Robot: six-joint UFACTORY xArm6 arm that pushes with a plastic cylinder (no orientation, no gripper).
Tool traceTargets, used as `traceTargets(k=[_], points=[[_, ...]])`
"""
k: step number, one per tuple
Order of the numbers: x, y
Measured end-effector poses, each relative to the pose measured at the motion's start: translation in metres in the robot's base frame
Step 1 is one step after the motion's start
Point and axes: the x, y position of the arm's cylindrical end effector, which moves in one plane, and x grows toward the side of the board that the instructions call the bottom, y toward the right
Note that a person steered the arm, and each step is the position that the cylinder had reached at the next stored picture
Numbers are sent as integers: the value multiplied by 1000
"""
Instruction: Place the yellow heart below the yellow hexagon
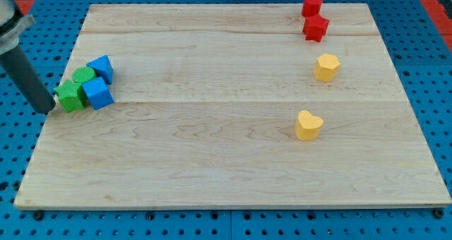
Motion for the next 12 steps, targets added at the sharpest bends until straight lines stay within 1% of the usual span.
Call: traceTargets(k=[3,6,7,8,9,10,11,12], points=[[0,19],[0,24],[42,25],[74,69],[76,153],[126,203],[110,275],[80,364]])
